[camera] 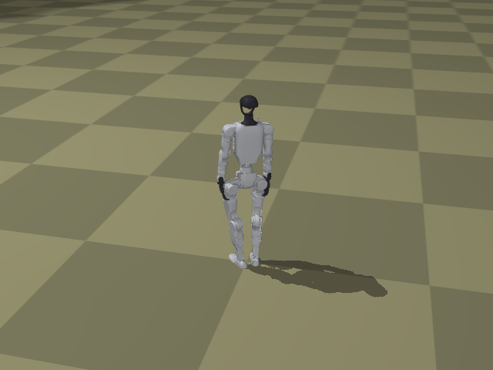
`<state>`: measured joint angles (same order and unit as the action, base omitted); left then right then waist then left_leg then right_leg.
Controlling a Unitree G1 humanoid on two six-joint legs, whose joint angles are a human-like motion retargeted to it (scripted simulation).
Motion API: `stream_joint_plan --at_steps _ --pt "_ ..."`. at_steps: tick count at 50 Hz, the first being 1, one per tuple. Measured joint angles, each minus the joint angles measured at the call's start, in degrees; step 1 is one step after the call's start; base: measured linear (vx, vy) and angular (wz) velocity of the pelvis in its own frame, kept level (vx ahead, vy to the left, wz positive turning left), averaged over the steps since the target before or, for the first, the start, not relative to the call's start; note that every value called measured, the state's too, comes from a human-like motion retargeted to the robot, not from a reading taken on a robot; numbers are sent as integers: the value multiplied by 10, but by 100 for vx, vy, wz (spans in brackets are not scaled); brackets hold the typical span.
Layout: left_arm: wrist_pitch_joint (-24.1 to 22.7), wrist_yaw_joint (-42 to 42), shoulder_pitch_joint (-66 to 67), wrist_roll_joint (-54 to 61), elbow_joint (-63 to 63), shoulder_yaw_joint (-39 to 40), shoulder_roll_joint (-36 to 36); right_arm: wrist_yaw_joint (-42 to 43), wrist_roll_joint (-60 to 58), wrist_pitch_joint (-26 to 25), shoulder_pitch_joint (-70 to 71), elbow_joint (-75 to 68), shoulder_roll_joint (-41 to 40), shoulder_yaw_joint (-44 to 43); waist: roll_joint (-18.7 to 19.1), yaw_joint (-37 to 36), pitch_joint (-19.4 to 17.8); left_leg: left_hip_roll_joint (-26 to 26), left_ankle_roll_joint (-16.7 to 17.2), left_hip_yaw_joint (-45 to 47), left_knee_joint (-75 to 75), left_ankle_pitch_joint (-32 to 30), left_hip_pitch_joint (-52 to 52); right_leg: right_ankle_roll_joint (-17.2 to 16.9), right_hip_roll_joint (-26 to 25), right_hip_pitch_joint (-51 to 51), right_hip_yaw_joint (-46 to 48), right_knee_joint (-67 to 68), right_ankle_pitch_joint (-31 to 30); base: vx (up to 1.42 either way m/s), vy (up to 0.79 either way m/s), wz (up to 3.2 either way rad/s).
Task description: In place motions
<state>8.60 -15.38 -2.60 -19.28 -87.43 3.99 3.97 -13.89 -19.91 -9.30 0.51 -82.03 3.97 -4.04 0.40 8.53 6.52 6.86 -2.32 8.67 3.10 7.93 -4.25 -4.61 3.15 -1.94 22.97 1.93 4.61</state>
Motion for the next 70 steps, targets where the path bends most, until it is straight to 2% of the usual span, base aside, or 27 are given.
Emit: stream_joint_plan --at_steps 8,14,18,30,47,70 --pt "2 11 -5 -2 -19 -2 -1 2 -31 -9 10 -13 2 20 8 5 4 -4 -1 6 -2 8 0 3 -4 -5 -6 0 -2 0 0 0" --pt "1 10 -1 -15 -31 -2 2 21 -81 -4 7 -7 -2 46 16 71 14 4 0 -54 -14 18 16 -1 4 -3 52 2 4 2 -1 79" --pt "-1 9 3 -13 -35 6 3 26 -115 -5 2 -3 -4 68 17 84 17 4 -1 -62 -18 21 19 -2 5 -3 59 3 5 0 -1 14" --pt "-1 2 -2 -8 -33 12 2 0 -103 -12 0 -12 -5 60 10 39 16 -2 -4 -9 -8 24 2 9 -6 -8 9 -3 -6 0 1 -36" --pt "-3 0 0 -5 -37 15 3 -13 -59 -14 2 -14 -6 41 11 47 21 -2 -8 -11 -6 38 4 5 1 -7 10 1 -9 0 0 0" --pt "-8 13 1 3 -36 15 2 -15 -70 -14 2 -16 -3 45 12 43 26 2 -16 -14 -2 50 0 6 8 -6 13 4 -10 -4 1 0"
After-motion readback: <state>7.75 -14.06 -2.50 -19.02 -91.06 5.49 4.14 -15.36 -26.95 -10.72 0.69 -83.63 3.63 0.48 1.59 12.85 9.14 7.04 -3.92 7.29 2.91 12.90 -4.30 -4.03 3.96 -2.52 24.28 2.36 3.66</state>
